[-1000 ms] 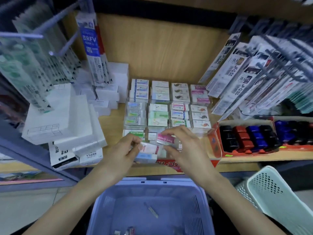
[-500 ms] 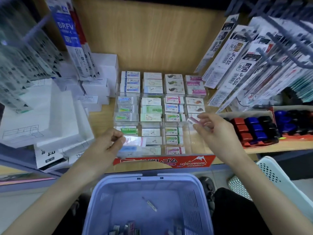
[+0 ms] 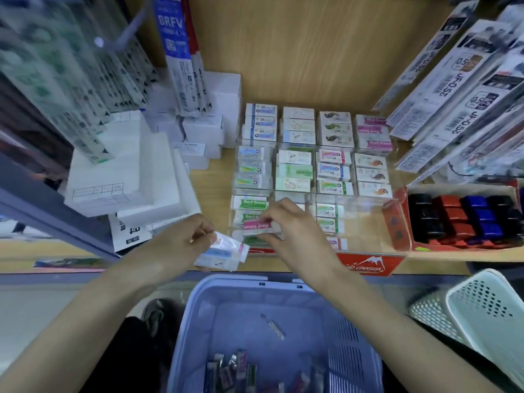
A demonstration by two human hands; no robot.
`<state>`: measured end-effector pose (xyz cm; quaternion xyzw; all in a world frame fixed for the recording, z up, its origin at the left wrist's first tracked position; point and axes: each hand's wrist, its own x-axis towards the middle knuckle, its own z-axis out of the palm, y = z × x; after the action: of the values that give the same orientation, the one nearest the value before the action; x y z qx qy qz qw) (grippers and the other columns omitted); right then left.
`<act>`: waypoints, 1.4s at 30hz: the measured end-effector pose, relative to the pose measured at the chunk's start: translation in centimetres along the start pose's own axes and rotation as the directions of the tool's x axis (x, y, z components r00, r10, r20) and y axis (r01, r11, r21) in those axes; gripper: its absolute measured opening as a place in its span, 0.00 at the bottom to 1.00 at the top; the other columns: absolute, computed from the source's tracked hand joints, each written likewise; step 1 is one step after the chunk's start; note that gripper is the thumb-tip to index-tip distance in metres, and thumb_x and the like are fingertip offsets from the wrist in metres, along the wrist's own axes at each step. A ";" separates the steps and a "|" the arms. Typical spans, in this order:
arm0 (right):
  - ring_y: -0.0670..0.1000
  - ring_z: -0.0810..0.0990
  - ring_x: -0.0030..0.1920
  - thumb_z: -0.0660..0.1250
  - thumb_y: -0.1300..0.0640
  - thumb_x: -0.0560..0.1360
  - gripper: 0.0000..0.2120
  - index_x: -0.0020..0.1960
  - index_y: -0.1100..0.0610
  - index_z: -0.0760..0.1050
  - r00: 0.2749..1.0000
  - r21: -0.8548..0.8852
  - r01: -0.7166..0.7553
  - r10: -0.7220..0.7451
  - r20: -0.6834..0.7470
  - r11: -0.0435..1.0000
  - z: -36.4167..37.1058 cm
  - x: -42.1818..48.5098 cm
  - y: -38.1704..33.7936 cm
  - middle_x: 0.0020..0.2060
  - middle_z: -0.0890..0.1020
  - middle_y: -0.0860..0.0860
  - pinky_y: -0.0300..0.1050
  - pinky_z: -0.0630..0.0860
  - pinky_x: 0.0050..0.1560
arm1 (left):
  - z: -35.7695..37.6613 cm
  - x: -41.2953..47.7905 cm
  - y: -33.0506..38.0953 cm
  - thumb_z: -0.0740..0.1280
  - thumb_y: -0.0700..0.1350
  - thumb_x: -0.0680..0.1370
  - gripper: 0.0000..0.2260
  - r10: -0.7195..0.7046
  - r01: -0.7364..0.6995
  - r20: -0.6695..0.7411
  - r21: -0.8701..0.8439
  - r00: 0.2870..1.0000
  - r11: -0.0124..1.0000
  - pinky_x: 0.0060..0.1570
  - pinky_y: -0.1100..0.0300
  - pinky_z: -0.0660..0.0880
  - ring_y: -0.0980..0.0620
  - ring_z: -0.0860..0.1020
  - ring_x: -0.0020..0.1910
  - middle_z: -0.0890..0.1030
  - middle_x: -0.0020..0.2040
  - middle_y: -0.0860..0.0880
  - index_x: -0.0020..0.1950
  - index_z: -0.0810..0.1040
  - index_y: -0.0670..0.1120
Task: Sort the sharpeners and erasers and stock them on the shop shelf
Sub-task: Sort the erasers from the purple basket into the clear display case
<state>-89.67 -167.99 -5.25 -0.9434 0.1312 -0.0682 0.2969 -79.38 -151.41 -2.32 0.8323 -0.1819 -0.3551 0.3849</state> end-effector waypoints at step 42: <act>0.40 0.80 0.34 0.61 0.78 0.72 0.15 0.41 0.59 0.75 0.928 0.801 -0.190 0.370 -0.042 0.567 -3.2 -0.5 -2.1 0.43 0.80 0.50 0.34 0.78 0.37 | 1.0 0.2 0.2 0.61 0.43 0.81 0.07 -0.045 -0.023 -0.157 -0.406 0.987 0.914 0.31 0.68 0.71 0.57 0.78 0.35 0.80 0.46 0.47 0.47 0.77 0.49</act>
<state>-90.40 -167.94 -1.43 -0.6718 0.2661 -0.1672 0.6708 -79.99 -152.19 -2.76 0.7613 -0.0675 -0.3179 0.5611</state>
